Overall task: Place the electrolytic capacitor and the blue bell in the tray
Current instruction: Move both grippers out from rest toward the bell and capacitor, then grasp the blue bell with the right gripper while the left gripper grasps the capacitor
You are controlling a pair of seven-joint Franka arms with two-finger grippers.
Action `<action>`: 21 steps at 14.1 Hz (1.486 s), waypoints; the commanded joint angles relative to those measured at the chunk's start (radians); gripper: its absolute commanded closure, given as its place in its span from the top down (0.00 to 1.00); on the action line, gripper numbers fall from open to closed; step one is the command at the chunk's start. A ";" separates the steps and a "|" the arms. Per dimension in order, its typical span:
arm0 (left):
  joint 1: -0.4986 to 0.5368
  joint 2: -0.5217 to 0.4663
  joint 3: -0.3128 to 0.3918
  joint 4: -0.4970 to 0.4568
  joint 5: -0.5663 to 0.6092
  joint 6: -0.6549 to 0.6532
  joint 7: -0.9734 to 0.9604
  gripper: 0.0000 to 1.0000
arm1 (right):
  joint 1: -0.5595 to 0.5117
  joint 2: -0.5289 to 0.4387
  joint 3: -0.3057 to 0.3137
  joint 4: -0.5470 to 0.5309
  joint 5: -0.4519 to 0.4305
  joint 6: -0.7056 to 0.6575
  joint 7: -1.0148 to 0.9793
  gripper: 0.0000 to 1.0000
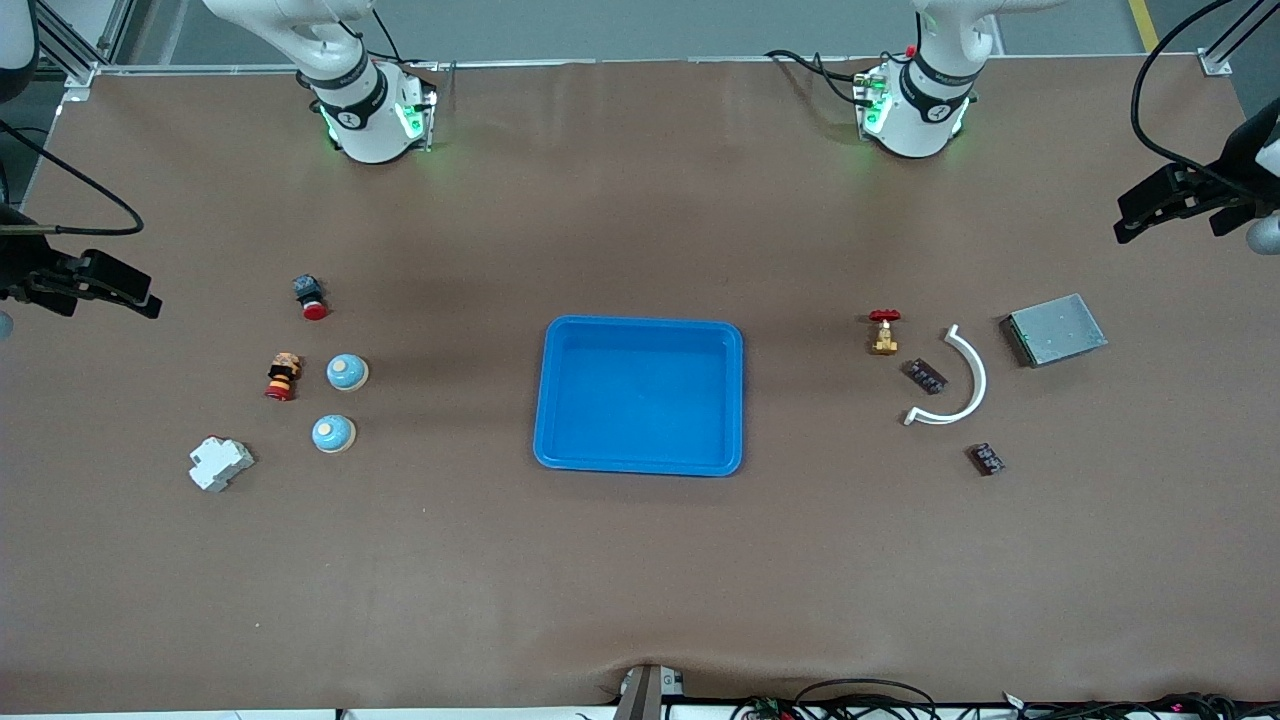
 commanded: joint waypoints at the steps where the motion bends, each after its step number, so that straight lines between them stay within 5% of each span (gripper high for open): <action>1: 0.001 0.004 0.000 0.014 -0.004 -0.008 0.017 1.00 | -0.006 -0.034 0.011 -0.038 -0.012 0.015 0.008 1.00; 8: 0.035 0.022 0.009 -0.019 -0.024 0.007 0.009 1.00 | -0.002 -0.031 0.009 -0.039 -0.009 0.015 0.010 1.00; 13: 0.037 0.018 0.006 -0.266 -0.024 0.193 -0.095 1.00 | -0.010 -0.040 0.009 -0.124 -0.004 0.078 0.008 1.00; 18: 0.027 0.033 -0.023 -0.530 -0.024 0.521 -0.311 1.00 | -0.010 -0.099 0.008 -0.410 -0.004 0.347 0.008 1.00; 21: 0.027 0.084 -0.023 -0.581 -0.024 0.586 -0.455 1.00 | -0.003 -0.094 0.009 -0.547 -0.006 0.482 0.007 1.00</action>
